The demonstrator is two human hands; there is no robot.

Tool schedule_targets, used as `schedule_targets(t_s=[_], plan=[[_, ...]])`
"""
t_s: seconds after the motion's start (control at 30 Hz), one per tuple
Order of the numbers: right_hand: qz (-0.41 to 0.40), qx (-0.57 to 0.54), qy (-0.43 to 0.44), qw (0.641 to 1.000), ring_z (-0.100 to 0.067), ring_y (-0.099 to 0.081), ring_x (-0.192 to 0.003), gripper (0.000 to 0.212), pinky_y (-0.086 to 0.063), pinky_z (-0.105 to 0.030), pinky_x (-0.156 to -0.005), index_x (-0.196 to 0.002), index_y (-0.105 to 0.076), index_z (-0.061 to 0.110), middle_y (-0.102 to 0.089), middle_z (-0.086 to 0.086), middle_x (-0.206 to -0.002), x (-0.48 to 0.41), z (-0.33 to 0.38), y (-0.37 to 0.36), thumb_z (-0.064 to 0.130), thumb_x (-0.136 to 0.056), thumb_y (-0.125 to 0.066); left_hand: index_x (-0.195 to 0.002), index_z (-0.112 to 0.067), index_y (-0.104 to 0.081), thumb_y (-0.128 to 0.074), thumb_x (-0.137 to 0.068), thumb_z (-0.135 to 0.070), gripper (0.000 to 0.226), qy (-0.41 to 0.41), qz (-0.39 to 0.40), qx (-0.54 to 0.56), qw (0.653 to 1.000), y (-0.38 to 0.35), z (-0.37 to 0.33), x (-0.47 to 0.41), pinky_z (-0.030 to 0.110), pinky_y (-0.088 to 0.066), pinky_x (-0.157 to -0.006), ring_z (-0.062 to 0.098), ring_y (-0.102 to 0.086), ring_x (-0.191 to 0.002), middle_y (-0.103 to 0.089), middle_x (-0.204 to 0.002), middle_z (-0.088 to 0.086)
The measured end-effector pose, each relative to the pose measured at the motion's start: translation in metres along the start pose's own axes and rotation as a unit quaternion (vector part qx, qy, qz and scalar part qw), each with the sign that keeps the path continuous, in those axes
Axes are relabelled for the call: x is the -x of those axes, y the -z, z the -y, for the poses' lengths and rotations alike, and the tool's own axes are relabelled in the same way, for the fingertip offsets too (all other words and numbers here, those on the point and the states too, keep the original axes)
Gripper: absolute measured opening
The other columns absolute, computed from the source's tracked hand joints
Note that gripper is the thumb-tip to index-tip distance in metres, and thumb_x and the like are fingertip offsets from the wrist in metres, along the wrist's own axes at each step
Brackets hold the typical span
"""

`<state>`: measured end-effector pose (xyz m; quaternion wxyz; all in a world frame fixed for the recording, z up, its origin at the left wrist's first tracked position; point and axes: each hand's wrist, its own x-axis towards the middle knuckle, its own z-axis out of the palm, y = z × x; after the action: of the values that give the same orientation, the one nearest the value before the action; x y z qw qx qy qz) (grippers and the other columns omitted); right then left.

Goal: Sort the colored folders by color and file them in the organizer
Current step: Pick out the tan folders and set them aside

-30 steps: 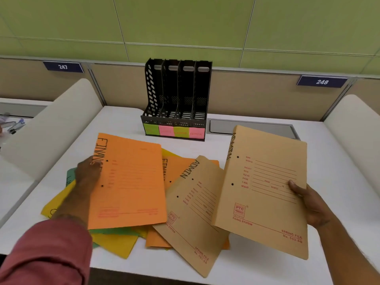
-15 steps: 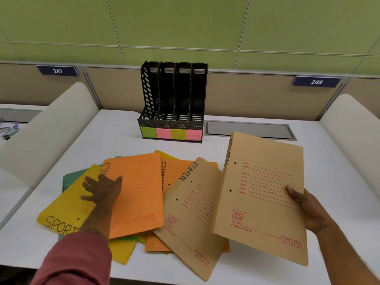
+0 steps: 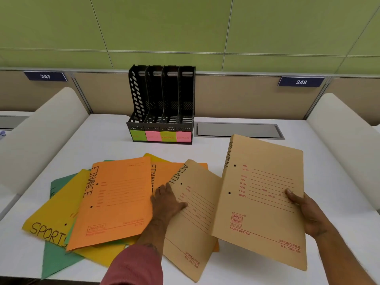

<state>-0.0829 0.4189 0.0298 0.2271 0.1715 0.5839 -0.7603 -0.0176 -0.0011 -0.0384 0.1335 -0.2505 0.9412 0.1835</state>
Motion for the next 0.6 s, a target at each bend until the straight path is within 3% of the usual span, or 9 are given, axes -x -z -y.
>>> schedule_targets(t_s=[0.1, 0.2, 0.3, 0.47, 0.6], plan=[[0.0, -0.003, 0.0, 1.0, -0.045, -0.068, -0.106, 0.041, -0.055, -0.063, -0.084, -0.13, -0.061, 0.019, -0.068, -0.019, -0.125, 0.001, -0.001, 0.008, 0.029, -0.091, -0.066, -0.152, -0.011, -0.019, -0.073, -0.076, -0.059, 0.105, 0.018, -0.027, 0.033, 0.999, 0.002, -0.004, -0.001, 0.045, -0.035, -0.11, 0.033, -0.032, -0.136, -0.035, -0.147, 0.015], [0.001, -0.006, 0.0, 1.0, -0.046, -0.068, -0.104, 0.041, -0.055, -0.063, -0.083, -0.13, -0.061, 0.018, -0.068, -0.02, -0.125, 0.002, 0.0, 0.013, 0.028, -0.091, -0.066, -0.141, -0.011, -0.038, -0.076, -0.079, -0.048, 0.082, 0.058, -0.023, 0.103, 0.993, 0.013, -0.007, -0.004, 0.039, -0.045, -0.097, 0.033, -0.045, -0.124, -0.04, -0.137, 0.014], [0.009, -0.007, 0.002, 1.0, -0.047, -0.067, -0.105, 0.042, -0.054, -0.064, -0.084, -0.132, -0.059, 0.017, -0.067, -0.02, -0.126, 0.003, 0.002, 0.016, 0.028, -0.092, -0.064, -0.133, -0.007, -0.052, -0.072, -0.086, -0.038, 0.061, 0.069, 0.012, 0.188, 0.98, 0.025, -0.011, -0.009, 0.032, -0.047, -0.09, 0.032, -0.054, -0.114, -0.042, -0.137, 0.015], [0.016, -0.013, 0.008, 1.0, -0.046, -0.069, -0.103, 0.04, -0.055, -0.063, -0.082, -0.132, -0.059, 0.017, -0.067, -0.02, -0.125, 0.004, 0.011, 0.021, 0.027, -0.094, -0.063, -0.112, -0.01, -0.065, -0.065, -0.091, -0.033, 0.031, 0.035, 0.04, 0.314, 0.948, 0.046, -0.023, -0.01, 0.044, -0.054, -0.091, 0.028, -0.066, -0.098, -0.068, -0.113, 0.01], [0.005, -0.018, 0.022, 1.0, -0.046, -0.069, -0.101, 0.04, -0.055, -0.063, -0.081, -0.133, -0.059, 0.018, -0.068, -0.02, -0.124, 0.005, 0.021, 0.031, 0.028, -0.094, -0.063, -0.115, -0.009, -0.06, -0.053, -0.099, -0.038, 0.033, -0.001, -0.015, 0.319, 0.948, 0.073, -0.037, -0.009, 0.036, -0.05, -0.079, 0.026, -0.062, -0.097, -0.065, -0.115, 0.009]])
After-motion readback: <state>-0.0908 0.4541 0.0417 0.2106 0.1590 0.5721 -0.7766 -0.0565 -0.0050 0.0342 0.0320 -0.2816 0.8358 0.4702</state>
